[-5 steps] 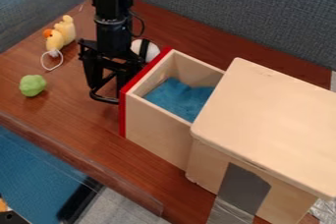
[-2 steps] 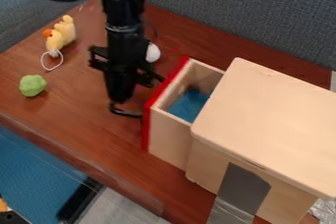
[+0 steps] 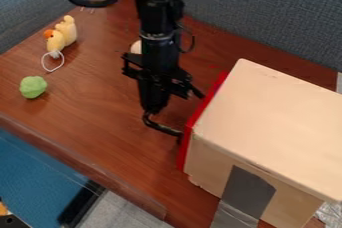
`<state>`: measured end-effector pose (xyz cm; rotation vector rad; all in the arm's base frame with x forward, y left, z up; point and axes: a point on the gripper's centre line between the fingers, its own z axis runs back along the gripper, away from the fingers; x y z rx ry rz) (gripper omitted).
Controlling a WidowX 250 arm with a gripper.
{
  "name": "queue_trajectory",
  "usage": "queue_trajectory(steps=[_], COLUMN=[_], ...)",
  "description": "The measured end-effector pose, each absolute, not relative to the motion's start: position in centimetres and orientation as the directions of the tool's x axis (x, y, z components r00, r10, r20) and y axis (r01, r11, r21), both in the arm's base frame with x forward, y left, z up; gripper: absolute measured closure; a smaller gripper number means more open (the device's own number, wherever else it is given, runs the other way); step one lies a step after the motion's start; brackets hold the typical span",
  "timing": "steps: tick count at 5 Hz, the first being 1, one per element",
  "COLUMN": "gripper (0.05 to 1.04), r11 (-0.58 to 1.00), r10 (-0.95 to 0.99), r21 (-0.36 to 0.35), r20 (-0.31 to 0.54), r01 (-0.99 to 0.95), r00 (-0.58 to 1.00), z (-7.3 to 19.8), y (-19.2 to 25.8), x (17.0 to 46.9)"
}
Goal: Closed the drawer
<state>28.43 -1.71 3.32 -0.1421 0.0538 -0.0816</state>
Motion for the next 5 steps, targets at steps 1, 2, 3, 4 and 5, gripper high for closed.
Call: queue_trajectory(steps=[1, 2, 3, 4, 5], gripper=[0.985, 0.950, 0.746, 0.446, 0.156], r11=[0.987, 0.990, 0.998, 0.997, 0.985], r10=[-0.086, -0.079, -0.055, -0.041, -0.021], r21=[-0.140, -0.123, -0.036, 0.073, 0.174], r20=[-0.052, -0.056, -0.048, 0.060, 0.118], r01=[0.078, 0.072, 0.053, 0.037, 0.000], r00=[0.995, 0.995, 0.997, 0.997, 0.993], z=[3.1, 3.1, 4.5, 7.9, 10.7], y=[-2.2, -1.9, -0.6, 1.0, 2.1], x=[28.2, 28.2, 28.0, 28.5, 28.1])
